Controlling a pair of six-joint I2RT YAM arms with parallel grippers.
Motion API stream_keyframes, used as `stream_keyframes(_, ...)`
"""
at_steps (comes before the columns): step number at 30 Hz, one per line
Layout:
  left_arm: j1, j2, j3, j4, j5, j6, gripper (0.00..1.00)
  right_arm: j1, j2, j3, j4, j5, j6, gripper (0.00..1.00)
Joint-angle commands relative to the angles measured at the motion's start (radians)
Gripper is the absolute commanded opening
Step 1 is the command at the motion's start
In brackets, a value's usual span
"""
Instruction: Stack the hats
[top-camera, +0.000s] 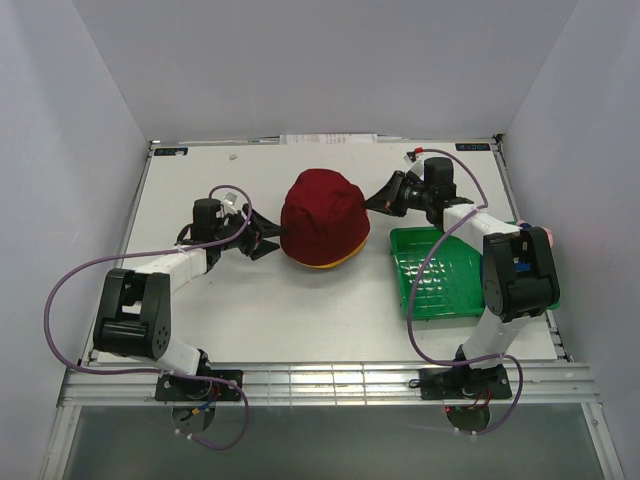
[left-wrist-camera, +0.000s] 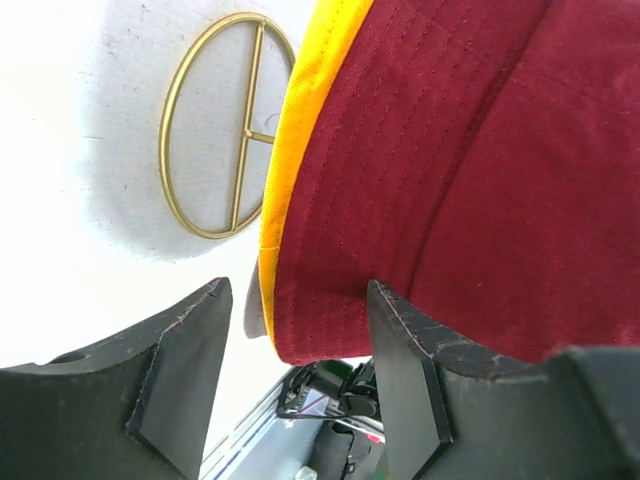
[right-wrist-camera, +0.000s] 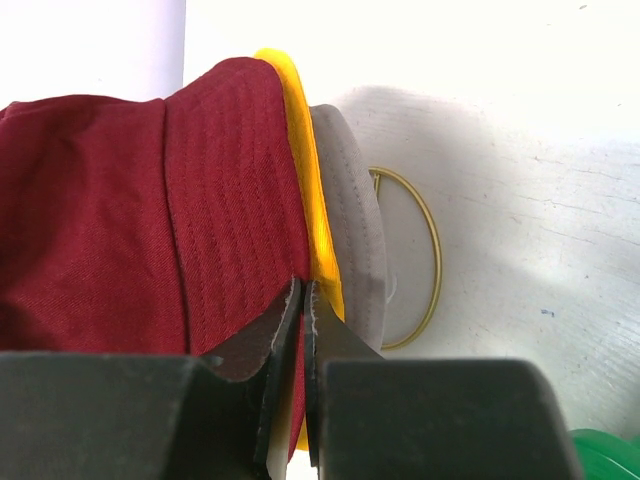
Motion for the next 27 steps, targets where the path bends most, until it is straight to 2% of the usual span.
stream_keyframes(1, -0.003, -0.039, -0.007, 0.044, 0.015, -0.017, 0.66, -0.007, -0.043, -0.015, 0.003, 0.006, -0.024, 0.08)
stream_keyframes(9, -0.003, -0.041, -0.001, 0.079, 0.016, -0.048, 0.52, -0.008, -0.049, -0.021, -0.006, 0.016, -0.030, 0.08)
stream_keyframes(20, -0.012, 0.005, 0.007, 0.107, 0.004, -0.063, 0.22, -0.007, -0.045, -0.026, -0.033, 0.038, -0.057, 0.08)
stream_keyframes(25, -0.019, 0.031, 0.005, 0.114, -0.007, -0.068, 0.03, -0.007, -0.042, -0.020, -0.061, 0.053, -0.079, 0.08)
stream_keyframes(27, -0.022, 0.039, 0.001, 0.114, -0.014, -0.066, 0.00, -0.007, -0.040, -0.018, -0.072, 0.059, -0.089, 0.08)
